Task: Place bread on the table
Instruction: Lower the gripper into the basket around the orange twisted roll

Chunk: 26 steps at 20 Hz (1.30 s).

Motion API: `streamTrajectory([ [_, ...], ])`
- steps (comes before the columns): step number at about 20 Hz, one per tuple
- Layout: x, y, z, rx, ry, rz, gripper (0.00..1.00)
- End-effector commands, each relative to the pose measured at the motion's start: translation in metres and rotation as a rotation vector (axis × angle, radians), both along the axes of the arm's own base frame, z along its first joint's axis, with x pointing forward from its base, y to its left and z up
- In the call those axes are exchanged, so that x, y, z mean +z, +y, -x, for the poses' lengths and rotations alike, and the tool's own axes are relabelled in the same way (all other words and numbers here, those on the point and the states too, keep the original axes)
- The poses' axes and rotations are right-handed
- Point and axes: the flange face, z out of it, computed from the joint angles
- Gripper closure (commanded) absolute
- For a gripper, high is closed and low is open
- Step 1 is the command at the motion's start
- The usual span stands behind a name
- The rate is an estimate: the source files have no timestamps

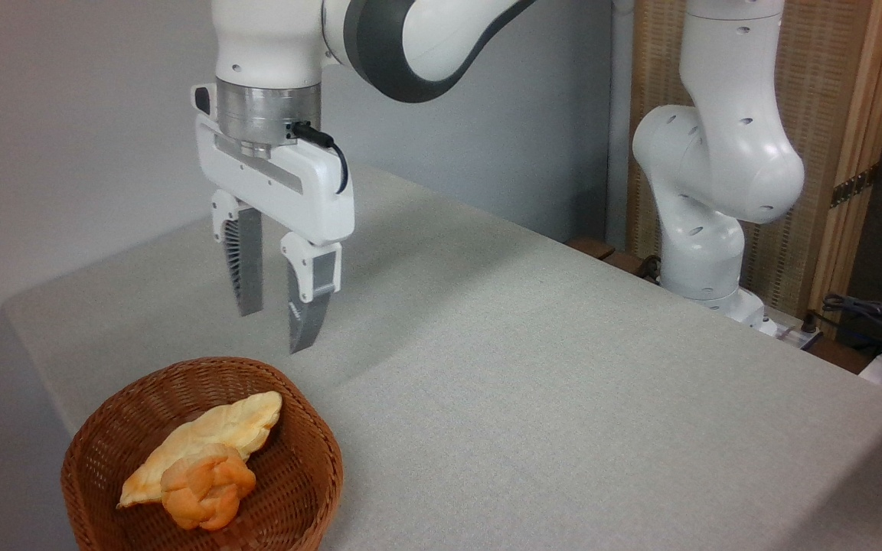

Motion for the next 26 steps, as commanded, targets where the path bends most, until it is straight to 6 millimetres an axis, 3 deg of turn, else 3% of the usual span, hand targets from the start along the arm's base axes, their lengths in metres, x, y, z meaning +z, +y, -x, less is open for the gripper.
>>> streamTrajectory([
  [1,-0.009,0.005,-0.022,0.024,-0.090,0.006,0.00],
  [9,-0.063,0.011,-0.064,0.025,-0.211,-0.010,0.00],
  [11,-0.072,0.025,-0.071,0.045,-0.222,-0.020,0.00],
  [16,-0.097,0.031,-0.080,0.022,-0.231,-0.042,0.00],
  [21,-0.105,0.030,-0.082,0.020,-0.227,-0.046,0.02],
  [24,-0.104,0.029,-0.082,0.018,-0.230,-0.044,0.58],
  [25,-0.104,0.030,-0.083,0.018,-0.230,-0.045,0.67],
  [26,-0.104,0.030,-0.082,0.009,-0.229,-0.049,0.68],
])
